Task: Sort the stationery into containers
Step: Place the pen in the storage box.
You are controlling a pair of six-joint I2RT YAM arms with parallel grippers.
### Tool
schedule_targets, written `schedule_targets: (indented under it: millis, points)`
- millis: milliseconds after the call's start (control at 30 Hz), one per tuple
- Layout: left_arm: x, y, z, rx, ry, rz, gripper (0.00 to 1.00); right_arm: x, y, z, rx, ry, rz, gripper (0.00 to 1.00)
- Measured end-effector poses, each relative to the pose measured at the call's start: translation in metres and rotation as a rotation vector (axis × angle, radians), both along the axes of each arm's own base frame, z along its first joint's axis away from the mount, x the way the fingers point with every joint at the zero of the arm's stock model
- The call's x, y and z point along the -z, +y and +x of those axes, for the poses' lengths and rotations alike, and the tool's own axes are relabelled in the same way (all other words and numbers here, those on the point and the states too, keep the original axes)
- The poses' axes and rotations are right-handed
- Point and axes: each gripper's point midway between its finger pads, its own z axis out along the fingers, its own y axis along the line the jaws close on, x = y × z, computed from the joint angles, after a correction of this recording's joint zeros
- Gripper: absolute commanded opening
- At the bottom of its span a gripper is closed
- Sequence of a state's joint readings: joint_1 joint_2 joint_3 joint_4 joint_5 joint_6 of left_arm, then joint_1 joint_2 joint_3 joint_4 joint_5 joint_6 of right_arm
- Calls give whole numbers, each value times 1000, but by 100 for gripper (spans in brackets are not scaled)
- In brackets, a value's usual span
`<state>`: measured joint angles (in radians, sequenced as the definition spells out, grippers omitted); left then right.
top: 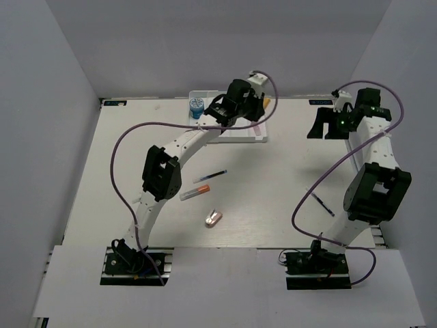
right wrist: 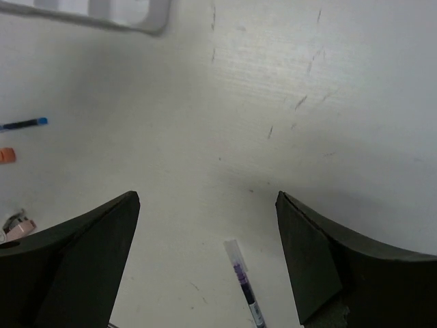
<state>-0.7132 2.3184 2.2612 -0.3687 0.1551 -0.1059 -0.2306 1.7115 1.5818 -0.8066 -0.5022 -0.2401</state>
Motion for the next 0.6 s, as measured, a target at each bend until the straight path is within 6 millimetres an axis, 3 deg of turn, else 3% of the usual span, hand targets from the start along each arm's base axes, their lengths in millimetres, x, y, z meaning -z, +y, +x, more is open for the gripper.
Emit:
schedule_targets:
  millis: [100, 167, 333, 600]
  points:
    - [29, 33, 45, -218, 64, -44, 12, 36, -5, -21, 23, 87, 1, 86]
    - [39, 43, 64, -305, 70, -77, 13, 48, -5, -33, 28, 122, 0, 86]
    - [52, 31, 89, -350, 39, -187, 14, 42, -6, -40, 26, 94, -13, 86]
    - [80, 9, 99, -358, 54, -297, 14, 37, -6, -37, 17, 58, -25, 86]
